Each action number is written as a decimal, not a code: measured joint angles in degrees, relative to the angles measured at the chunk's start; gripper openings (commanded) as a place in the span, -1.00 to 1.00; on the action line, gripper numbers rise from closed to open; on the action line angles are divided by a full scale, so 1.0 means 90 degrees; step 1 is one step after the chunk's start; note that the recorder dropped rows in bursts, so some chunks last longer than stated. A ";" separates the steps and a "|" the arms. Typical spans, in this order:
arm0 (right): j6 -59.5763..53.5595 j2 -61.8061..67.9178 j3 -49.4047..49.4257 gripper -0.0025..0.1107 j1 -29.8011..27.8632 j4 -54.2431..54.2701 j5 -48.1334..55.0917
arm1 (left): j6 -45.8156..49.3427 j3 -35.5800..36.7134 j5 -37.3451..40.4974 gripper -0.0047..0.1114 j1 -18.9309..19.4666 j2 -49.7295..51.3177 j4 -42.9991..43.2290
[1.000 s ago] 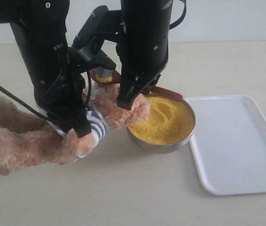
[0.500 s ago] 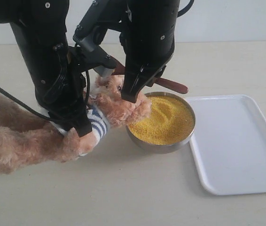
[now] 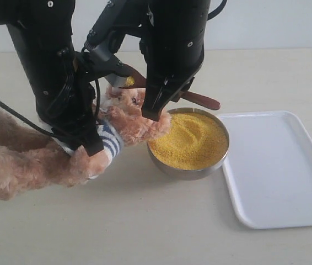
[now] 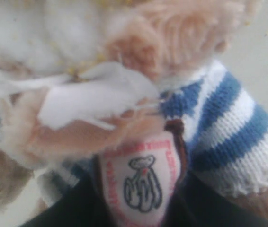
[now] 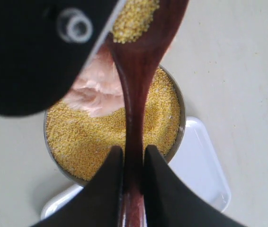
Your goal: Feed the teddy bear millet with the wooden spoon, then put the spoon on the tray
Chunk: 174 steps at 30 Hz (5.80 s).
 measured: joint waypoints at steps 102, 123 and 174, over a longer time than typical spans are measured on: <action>-0.0055 0.0271 0.0000 -0.96 0.0393 -0.1014 -0.0430 | 0.0116 0.0011 0.0010 -0.85 0.0029 0.0000 -0.0202; -0.0305 0.0271 0.0000 -0.96 0.0439 -0.1002 -0.0503 | 0.0209 0.0039 0.0182 -0.85 0.0069 0.0000 -0.0075; -0.1191 0.0286 0.0000 -0.96 0.0454 -0.0849 -0.0878 | 0.0390 0.0424 0.0013 -0.85 0.0069 -0.0164 0.0231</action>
